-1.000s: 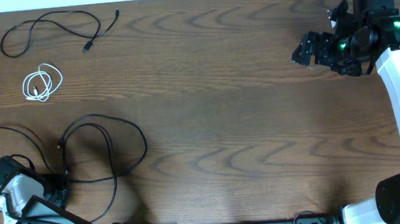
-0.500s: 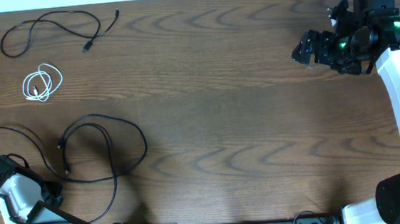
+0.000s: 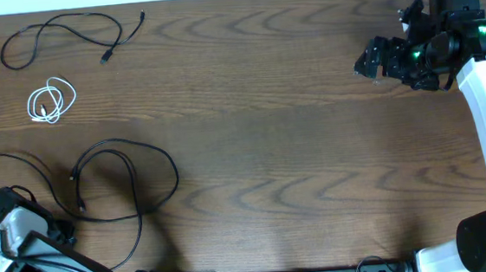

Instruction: Untangle cables

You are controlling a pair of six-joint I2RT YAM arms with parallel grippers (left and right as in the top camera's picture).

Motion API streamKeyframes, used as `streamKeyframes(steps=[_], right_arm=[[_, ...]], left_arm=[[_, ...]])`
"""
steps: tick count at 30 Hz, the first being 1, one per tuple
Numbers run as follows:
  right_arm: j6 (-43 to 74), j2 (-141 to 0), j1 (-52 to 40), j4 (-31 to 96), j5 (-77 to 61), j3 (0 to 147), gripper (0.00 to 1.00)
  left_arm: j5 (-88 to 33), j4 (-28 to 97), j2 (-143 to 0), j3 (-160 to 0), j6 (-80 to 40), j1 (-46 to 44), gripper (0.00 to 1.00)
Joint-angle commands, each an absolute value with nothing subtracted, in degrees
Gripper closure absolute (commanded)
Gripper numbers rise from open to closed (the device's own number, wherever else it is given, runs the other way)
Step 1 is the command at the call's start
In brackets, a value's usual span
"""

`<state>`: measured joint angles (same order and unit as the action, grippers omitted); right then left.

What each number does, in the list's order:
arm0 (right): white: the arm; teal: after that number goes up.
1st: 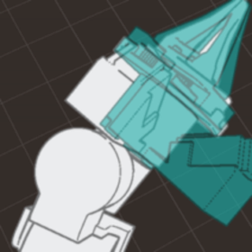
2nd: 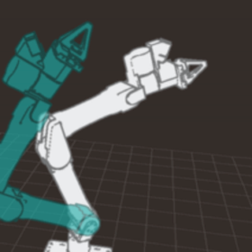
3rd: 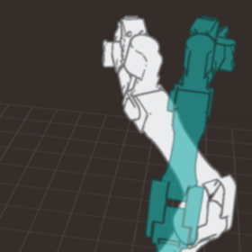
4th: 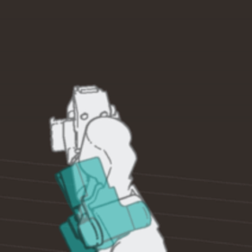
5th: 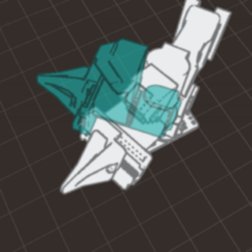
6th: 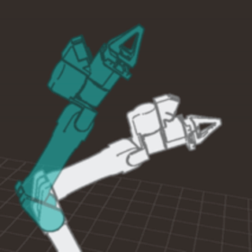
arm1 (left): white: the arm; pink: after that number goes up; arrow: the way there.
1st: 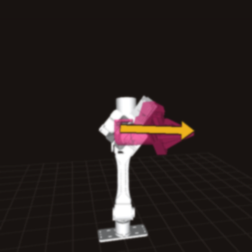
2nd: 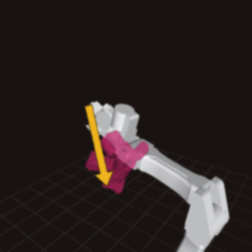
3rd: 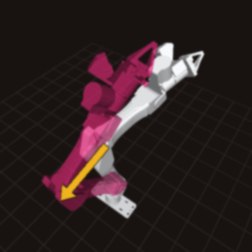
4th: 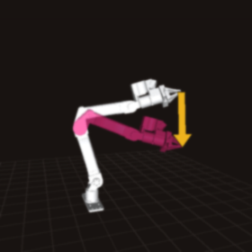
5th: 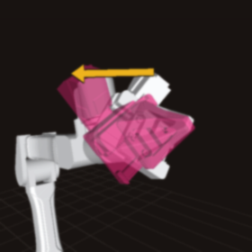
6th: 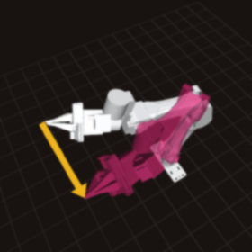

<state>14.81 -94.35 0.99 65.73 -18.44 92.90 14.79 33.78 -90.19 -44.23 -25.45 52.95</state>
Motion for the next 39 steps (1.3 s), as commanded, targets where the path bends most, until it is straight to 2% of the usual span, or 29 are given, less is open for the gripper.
streamKeyframes(steps=[1,3,5,6,8,9,10,17,27,28,31,33,34,36,39], right_arm=[[14.09,-93.97,0.64,65.63,-18.37,93.21,0.01],[14.09,-93.97,0.64,65.54,-18.37,93.21,0.01],[14.06,-93.97,0.64,65.63,-18.37,93.21,0.01],[14.06,-93.97,0.64,65.76,-18.35,93.21,0.01],[14.06,-93.97,0.64,66.11,-18.37,93.19,0.01],[14.06,-93.97,0.64,66.26,-18.35,93.19,0.01],[14.06,-93.97,0.64,66.35,-18.37,93.19,0.01],[14.09,-93.97,0.64,66.52,-18.37,93.19,0.01],[14.09,-93.97,0.64,66.59,-18.37,93.19,0.01],[14.09,-93.97,0.64,66.61,-18.37,93.19,0.01],[14.09,-93.97,0.64,66.61,-18.37,93.19,0.01],[14.09,-93.97,0.64,66.61,-18.37,93.19,0.01],[14.09,-93.97,0.64,66.63,-18.37,93.19,0.01],[14.09,-93.97,0.64,66.63,-18.37,93.19,0.01],[14.11,-93.97,0.64,66.63,-18.39,93.19,0.01]], left_arm=[[8.45,33.30,-92.12,-44.10,-24.91,53.12,0.58],[4.12,32.84,-92.79,-44.10,-24.91,53.12,0.60],[1.02,32.56,-92.86,-44.10,-24.93,53.12,0.69],[-0.01,32.38,-92.84,-44.10,-24.97,53.12,0.70],[-0.25,32.10,-92.84,-44.10,-25.17,53.12,0.80],[-0.25,31.99,-92.84,-44.10,-25.17,53.15,0.89],[-0.30,31.83,-92.84,-44.10,-25.26,53.19,0.92],[-1.91,31.59,-92.84,-44.10,-31.64,55.05,0.92],[-8.01,30.22,-92.82,-44.23,-30.20,56.03,0.91],[-7.99,30.24,-92.79,-44.29,-29.41,56.03,0.88],[-7.99,30.35,-92.77,-45.08,-27.00,56.03,0.41],[-8.19,31.20,-92.44,-45.84,-26.76,56.03,0.27],[-8.19,31.68,-92.07,-46.15,-26.74,56.01,0.12],[-8.14,32.10,-90.94,-46.57,-26.61,56.01,0.04],[-8.14,32.29,-88.49,-46.81,-26.59,56.01,0.04]])
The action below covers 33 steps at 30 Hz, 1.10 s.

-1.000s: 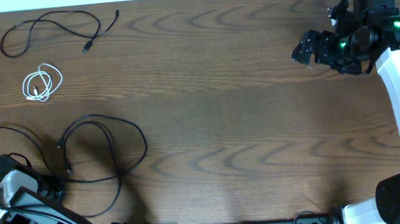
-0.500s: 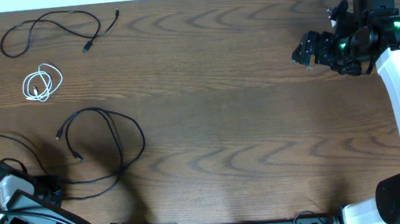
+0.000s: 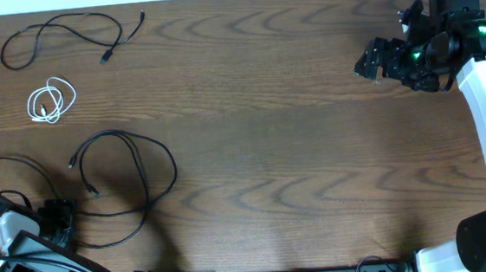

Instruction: Untangle cables

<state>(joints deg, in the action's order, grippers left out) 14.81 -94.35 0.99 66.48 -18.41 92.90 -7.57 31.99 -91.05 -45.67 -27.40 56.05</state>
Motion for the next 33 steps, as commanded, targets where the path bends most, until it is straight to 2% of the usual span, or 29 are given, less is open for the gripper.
streamKeyframes(steps=[1,8,13,20,27,33], right_arm=[[14.11,-93.97,0.64,66.61,-18.39,93.19,0.01],[14.15,-93.97,0.64,65.98,-18.39,93.19,0.01],[15.88,-93.97,0.64,64.38,-18.37,93.19,0.01],[15.86,-93.97,0.12,63.37,-18.35,93.19,0.01],[15.84,-94.00,-2.07,63.90,-18.31,93.19,0.01],[15.84,-93.82,-3.84,68.64,-18.39,93.21,0.01]], left_arm=[[-8.14,32.49,-87.05,-46.81,-26.59,56.01,0.03],[-8.16,34.15,-75.46,-46.81,-26.63,54.70,0.03],[-8.21,36.05,-67.24,-46.81,-26.57,47.83,0.03],[-8.58,36.34,-59.94,-46.81,-17.50,23.62,0.02],[-4.82,36.32,-60.99,-46.81,-17.12,-4.36,0.02],[2.26,35.51,-62.08,-46.81,-17.15,-17.50,0.02]])
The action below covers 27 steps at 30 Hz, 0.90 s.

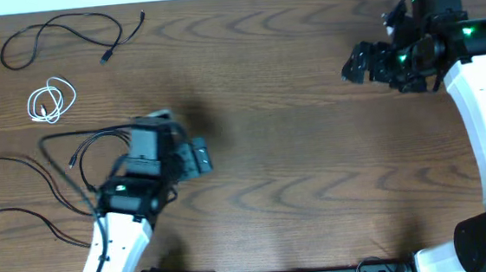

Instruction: Untangle cables

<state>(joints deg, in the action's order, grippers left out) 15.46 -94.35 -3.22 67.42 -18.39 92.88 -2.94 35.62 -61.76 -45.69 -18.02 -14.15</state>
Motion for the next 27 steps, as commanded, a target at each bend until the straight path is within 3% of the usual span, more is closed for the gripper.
streamKeyframes(steps=[1,8,16,27], right_arm=[[15.84,-93.58,-3.77,69.65,-18.37,93.21,0.02],[15.62,-86.65,-3.81,73.82,-17.17,93.21,0.01],[13.06,-73.28,-8.34,76.05,-5.72,92.51,0.02],[14.79,-51.00,-13.06,73.84,2.68,80.05,0.01]], left_arm=[[2.22,35.48,-62.11,-46.81,-17.17,-18.44,0.02],[2.20,35.53,-62.11,-46.78,-17.17,-19.75,0.02],[2.20,35.81,-62.11,-46.74,-17.17,-19.75,0.02],[2.20,35.94,-62.11,-46.74,-17.17,-19.75,0.02]])
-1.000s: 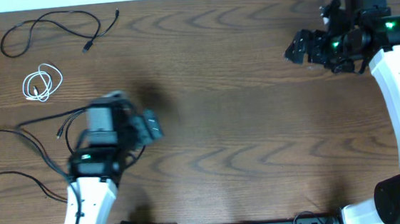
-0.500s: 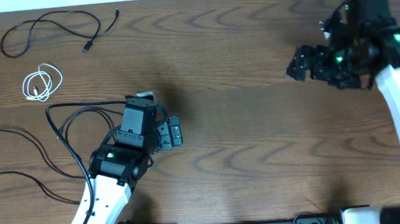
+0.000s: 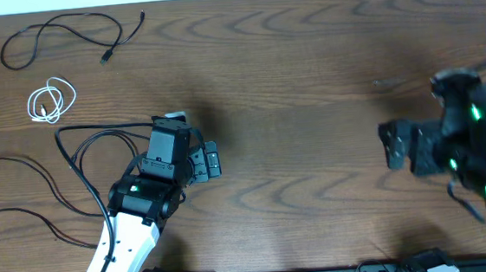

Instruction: Untangle cables

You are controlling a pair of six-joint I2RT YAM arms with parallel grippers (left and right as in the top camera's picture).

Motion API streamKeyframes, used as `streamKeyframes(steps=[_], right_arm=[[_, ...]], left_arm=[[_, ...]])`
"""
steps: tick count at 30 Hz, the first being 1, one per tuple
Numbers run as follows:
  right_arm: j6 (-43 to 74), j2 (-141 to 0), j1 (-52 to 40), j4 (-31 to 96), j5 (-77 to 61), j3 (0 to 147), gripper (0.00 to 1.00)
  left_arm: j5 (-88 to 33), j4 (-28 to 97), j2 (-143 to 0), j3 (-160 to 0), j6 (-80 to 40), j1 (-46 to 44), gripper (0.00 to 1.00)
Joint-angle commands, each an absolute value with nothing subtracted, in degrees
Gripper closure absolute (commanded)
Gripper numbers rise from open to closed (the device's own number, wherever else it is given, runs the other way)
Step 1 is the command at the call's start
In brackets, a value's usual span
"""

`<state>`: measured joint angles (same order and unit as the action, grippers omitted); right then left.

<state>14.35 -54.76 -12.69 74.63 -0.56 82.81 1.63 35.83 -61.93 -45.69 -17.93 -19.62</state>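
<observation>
A black cable (image 3: 96, 143) lies in loops at the left, and part of it runs under my left arm. A second dark cable (image 3: 21, 184) trails off the left edge. My left gripper (image 3: 212, 160) points right, just right of those loops. No cable shows between its fingers, and their gap is unclear. My right gripper (image 3: 392, 148) is blurred at the right, far from every cable. A thin black cable (image 3: 65, 33) lies spread at the top left, with a white coiled cable (image 3: 52, 101) below it.
The wooden table (image 3: 291, 80) runs to a pale back edge at the top. A black rail with green marks lines the front edge. My right arm's dark bulk fills the lower right corner.
My right arm has moved from the back right to the lower right, and its gripper is now blurred. My left gripper is slightly further right. The black loops have shifted a little.
My left gripper began at the lower left corner beside the tangled dark cables, while the right gripper hovered at the back right. The left arm then stood near the table's middle, with the loops reshaped. Now the right arm is low.
</observation>
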Motion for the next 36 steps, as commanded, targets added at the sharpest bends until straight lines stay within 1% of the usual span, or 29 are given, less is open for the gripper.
streamKeyframes(steps=[1,7,26,29,34,36], right_arm=[[14.79,-49.23,-13.06,73.41,2.68,78.87,0.01],[14.76,-44.99,-13.06,73.30,2.66,75.92,0.01],[14.70,-44.99,-13.06,74.41,2.72,75.92,0.01],[14.26,-45.01,-13.06,74.39,6.15,75.90,0.01],[9.63,-44.91,-12.84,73.23,7.60,73.32,0.01],[7.40,-43.57,-11.03,70.94,7.57,70.15,0.01]], left_arm=[[2.20,35.97,-62.11,-46.74,-17.17,-19.75,0.02],[2.20,35.97,-62.11,-46.74,-17.15,-19.75,0.02],[2.20,35.97,-62.11,-46.74,-17.17,-19.75,0.02],[2.20,35.97,-62.11,-46.74,-17.17,-19.75,0.02],[2.20,35.97,-62.11,-46.74,-17.17,-19.75,0.02],[2.20,35.97,-62.11,-46.74,-17.17,-19.75,0.02]])
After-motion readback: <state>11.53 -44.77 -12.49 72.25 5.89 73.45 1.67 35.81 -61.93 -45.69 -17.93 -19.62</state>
